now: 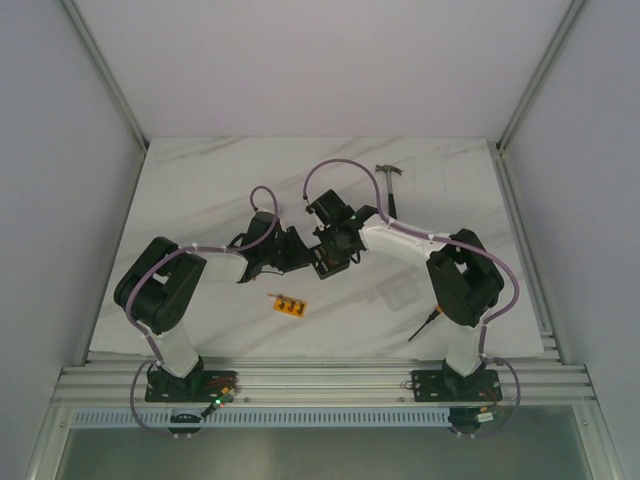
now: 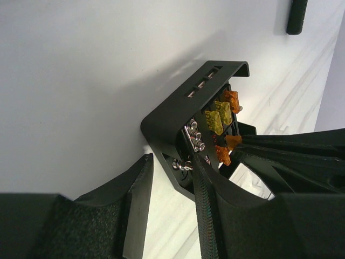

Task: Snap on the fuse box
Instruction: Install the fuse at the fuse box base.

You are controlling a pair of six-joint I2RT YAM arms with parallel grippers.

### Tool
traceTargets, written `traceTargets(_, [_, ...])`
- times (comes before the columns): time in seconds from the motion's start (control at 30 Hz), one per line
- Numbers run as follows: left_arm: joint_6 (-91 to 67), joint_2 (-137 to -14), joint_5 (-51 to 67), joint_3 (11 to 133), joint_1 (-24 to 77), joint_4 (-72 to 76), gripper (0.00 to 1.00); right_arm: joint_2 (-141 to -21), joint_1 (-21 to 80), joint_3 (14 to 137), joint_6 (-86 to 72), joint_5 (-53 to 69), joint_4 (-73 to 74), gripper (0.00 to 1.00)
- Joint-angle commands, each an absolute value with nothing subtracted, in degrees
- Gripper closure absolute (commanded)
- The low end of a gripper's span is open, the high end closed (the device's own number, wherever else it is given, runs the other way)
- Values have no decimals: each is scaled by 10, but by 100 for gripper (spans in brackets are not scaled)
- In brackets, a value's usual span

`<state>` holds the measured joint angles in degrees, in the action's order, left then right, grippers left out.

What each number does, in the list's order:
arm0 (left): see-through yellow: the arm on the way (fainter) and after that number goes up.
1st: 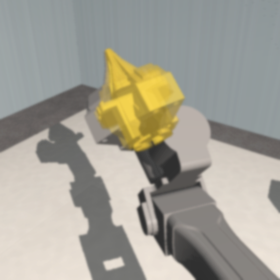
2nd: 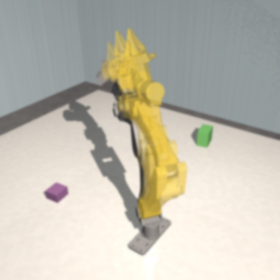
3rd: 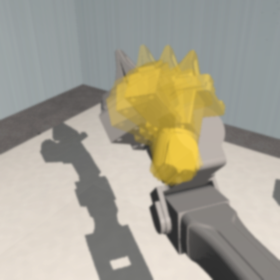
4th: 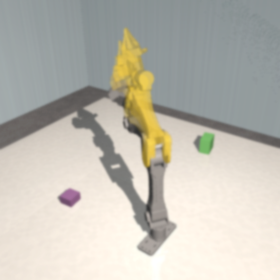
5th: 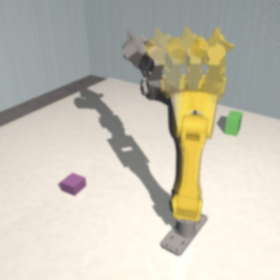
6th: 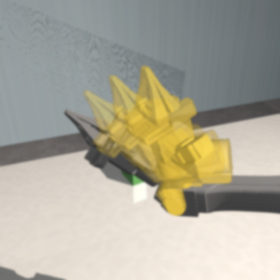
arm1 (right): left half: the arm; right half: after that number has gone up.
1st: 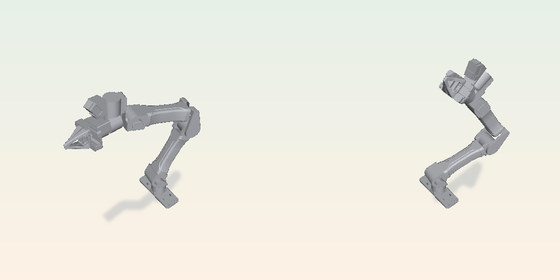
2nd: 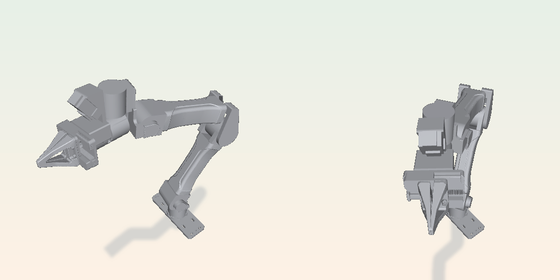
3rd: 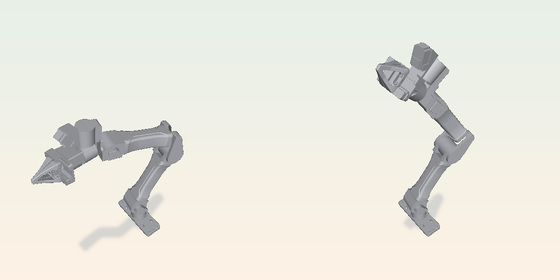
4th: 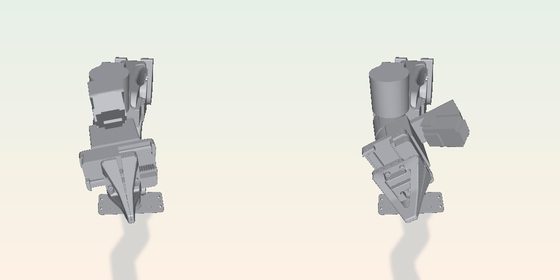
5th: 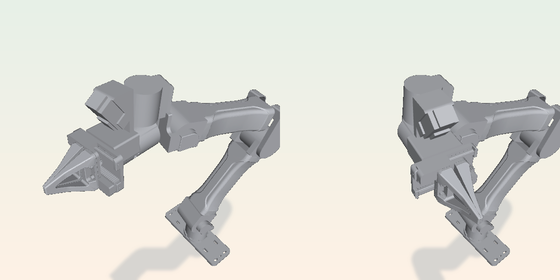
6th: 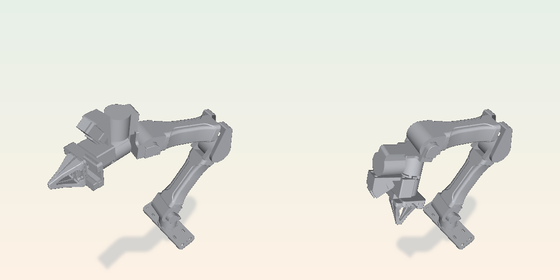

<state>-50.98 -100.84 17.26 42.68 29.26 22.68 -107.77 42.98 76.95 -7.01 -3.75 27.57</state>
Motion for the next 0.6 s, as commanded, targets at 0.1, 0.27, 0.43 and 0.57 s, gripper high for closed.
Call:
traceTargets(0.1, [-499,-1030,162,425,294,171,56,-1103,451,784,-65,-62,323,100])
traceTargets(0.27, [-500,-1029,159,424,294,169,57,-1109,465,785,-84,-87,331,100])
traceTargets(0.43, [-500,-1026,158,422,294,170,57,-1125,474,781,-96,-101,334,100])
traceTargets(0.57, [-500,-1023,155,417,294,169,58,-1143,473,773,-101,-108,332,100])
